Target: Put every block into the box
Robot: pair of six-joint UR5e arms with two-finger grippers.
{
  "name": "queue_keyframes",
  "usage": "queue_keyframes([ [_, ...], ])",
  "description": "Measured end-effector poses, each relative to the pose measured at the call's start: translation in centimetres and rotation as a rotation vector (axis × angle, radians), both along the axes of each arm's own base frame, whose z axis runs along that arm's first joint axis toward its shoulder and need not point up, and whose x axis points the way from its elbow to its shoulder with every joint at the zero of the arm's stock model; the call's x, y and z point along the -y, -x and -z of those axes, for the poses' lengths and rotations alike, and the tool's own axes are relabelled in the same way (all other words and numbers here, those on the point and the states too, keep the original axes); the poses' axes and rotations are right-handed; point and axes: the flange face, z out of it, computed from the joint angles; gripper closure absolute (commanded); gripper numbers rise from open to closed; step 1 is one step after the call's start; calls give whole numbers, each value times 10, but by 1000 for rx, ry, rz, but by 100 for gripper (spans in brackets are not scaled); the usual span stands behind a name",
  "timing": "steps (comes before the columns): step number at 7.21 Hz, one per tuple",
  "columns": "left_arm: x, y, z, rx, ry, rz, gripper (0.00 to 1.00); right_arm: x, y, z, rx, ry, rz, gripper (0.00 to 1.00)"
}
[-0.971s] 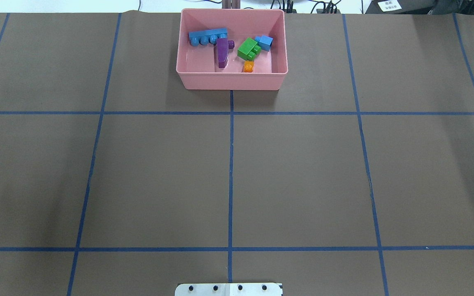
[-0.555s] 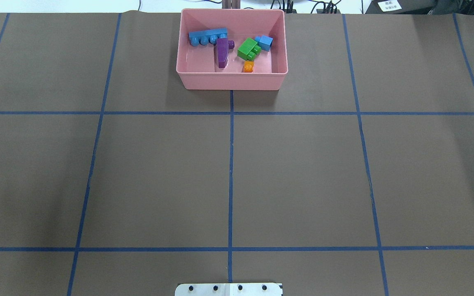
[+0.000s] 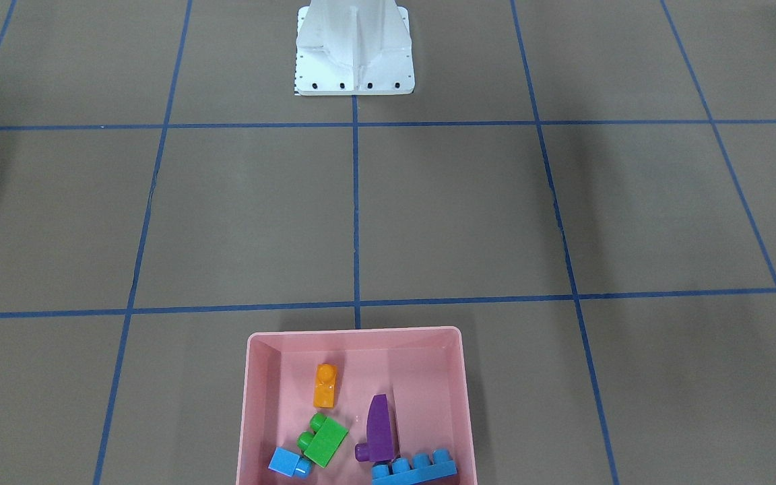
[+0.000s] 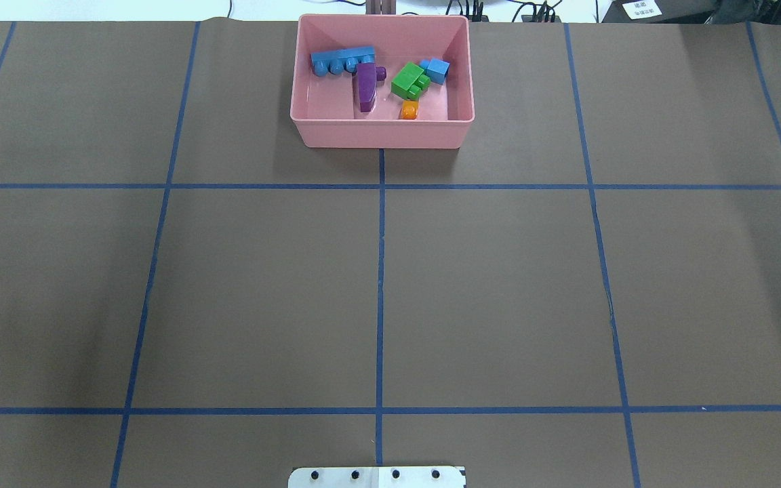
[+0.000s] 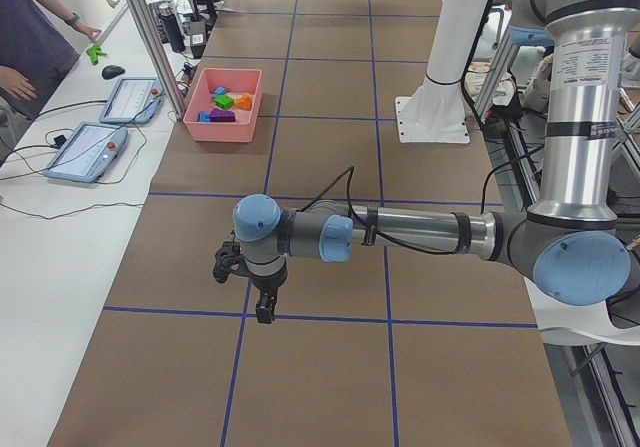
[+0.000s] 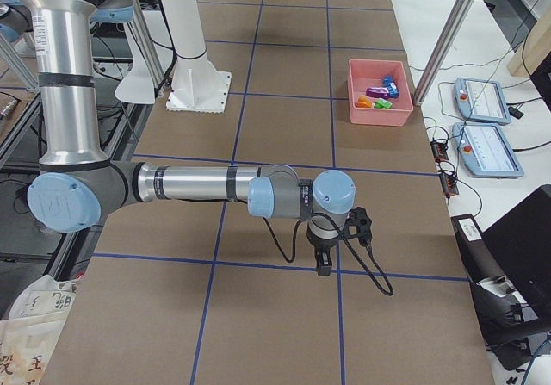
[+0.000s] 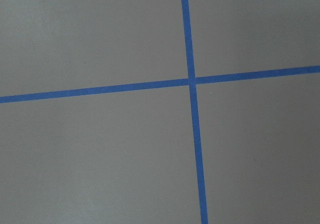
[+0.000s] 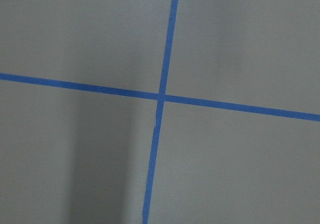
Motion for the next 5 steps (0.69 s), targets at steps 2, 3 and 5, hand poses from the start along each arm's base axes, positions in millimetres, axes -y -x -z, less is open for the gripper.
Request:
queue_keyframes([
  [2,0,0,0,-1,1,0,0,-2,0,-1,1,4,-2,0],
  [3,0,0,-1,-2,2,0,0,-2,0,-2,2,6,-2,0],
  [5,1,0,0,-2,4,3,0,-4,-1,-3,5,9,-4,0],
])
